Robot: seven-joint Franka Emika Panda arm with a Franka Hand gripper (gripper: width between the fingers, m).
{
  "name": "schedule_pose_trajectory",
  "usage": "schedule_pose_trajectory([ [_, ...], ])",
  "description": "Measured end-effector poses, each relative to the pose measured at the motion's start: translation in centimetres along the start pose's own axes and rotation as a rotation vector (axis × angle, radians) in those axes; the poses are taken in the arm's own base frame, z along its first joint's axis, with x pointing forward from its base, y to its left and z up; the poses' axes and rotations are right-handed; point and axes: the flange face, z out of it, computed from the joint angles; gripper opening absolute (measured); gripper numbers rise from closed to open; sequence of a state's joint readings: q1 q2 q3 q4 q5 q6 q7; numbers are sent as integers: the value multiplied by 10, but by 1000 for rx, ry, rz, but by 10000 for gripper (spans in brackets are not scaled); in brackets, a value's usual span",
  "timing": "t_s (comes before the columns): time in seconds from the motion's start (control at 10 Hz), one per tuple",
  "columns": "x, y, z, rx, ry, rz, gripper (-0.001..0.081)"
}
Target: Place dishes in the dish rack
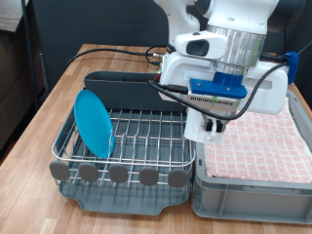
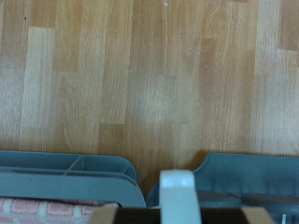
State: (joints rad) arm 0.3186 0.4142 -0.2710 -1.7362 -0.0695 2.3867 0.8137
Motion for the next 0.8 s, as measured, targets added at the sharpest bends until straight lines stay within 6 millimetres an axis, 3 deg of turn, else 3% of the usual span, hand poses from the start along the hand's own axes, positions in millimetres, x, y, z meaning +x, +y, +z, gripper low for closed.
schedule_pose_trajectory([
  [0.8, 4, 0, 38, -12, 8, 7, 72],
])
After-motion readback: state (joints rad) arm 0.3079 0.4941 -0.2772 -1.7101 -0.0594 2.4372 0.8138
